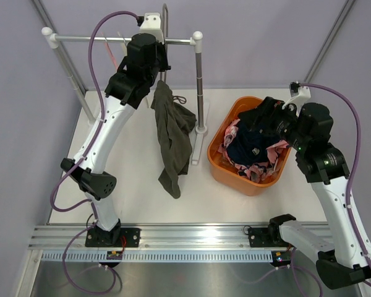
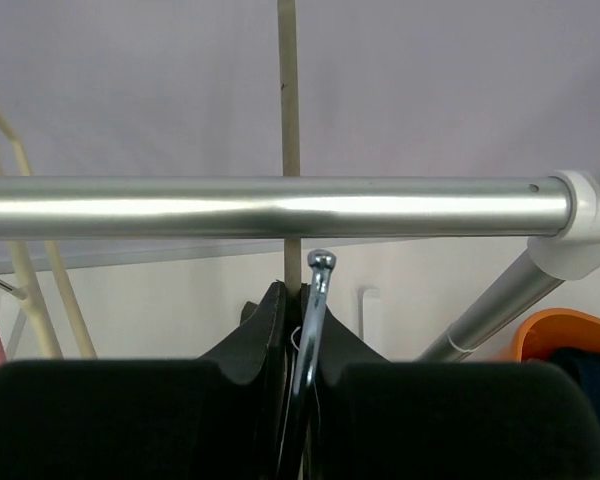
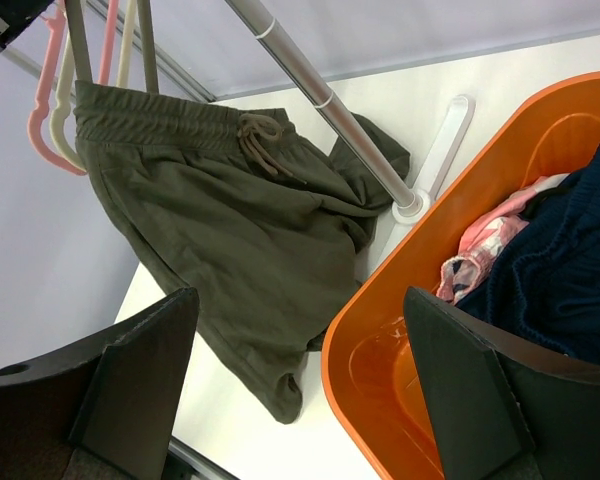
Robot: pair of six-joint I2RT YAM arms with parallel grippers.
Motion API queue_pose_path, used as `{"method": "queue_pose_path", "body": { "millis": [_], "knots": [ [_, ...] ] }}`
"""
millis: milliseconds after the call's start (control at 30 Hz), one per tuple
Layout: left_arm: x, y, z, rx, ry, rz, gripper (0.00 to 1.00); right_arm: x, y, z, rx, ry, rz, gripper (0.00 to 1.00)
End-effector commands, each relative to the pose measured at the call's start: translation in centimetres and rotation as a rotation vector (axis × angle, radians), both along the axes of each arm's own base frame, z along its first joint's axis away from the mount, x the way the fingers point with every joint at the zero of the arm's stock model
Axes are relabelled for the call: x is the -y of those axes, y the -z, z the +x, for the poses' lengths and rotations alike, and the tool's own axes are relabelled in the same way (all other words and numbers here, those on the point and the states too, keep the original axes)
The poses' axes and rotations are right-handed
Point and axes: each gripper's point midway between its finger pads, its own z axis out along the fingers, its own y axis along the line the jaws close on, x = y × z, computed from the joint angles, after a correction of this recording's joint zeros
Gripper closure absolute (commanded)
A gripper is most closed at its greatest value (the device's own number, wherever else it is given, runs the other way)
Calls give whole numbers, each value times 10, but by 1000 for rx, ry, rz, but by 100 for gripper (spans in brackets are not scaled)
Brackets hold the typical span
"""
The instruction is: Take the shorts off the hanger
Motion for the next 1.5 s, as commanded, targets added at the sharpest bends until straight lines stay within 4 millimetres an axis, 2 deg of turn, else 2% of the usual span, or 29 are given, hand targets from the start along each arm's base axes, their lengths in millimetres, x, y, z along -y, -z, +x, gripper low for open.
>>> {"method": "queue_pose_path", "body": {
  "millis": [0,133,300,333,400,467,633,667,733,767,800,867,900,967,1000,1067,1133,1167,1333,1467],
  "knots": [
    [-11,-50,-18,108,26,-46,94,-5,-8,3,38,-19,10,8],
    [-12,-43,-20,80,37,-34,94,-14,-6,5,43,-69,15,7],
    [-10,-36,-21,59,50,-17,94,-45,-8,9,68,-204,-20,6],
    [-10,-35,-21,56,51,-16,94,-65,2,9,53,-260,-61,6],
    [-10,-36,-21,57,55,-15,94,-79,5,15,55,-238,-112,6],
    [-9,-35,-20,54,56,-14,94,-107,12,16,66,-272,-122,6],
    [-7,-32,-19,47,68,-17,94,-151,28,27,112,-264,-159,6],
    [-5,-30,-17,42,71,-16,94,-161,22,29,147,-232,-157,5],
    [-5,-30,-18,41,72,-17,94,-177,28,35,165,-229,-168,5],
    [-5,-31,-17,42,74,-18,94,-183,23,39,191,-220,-151,5],
    [-5,-31,-17,43,74,-19,94,-196,30,38,184,-238,-156,5],
    [-4,-31,-17,42,77,-19,94,-207,24,41,217,-222,-145,4],
    [-4,-30,-17,42,77,-17,94,-221,32,37,216,-242,-159,4],
    [-3,-30,-16,41,77,-16,94,-230,26,39,241,-216,-169,3],
    [-3,-30,-16,41,80,-17,94,-238,34,41,236,-212,-186,3],
    [-2,-29,-16,39,85,-16,94,-248,31,40,251,-198,-188,1],
    [-1,-28,-15,36,86,-15,94,-259,43,43,235,-204,-209,1],
    [0,-28,-16,36,89,-14,94,-261,41,44,238,-195,-205,1],
    [-2,-27,-16,34,90,-3,94,-275,56,50,204,-193,-219,1],
    [-2,-29,-18,37,92,-2,94,-277,61,59,197,-155,-238,8]
  ]
}}
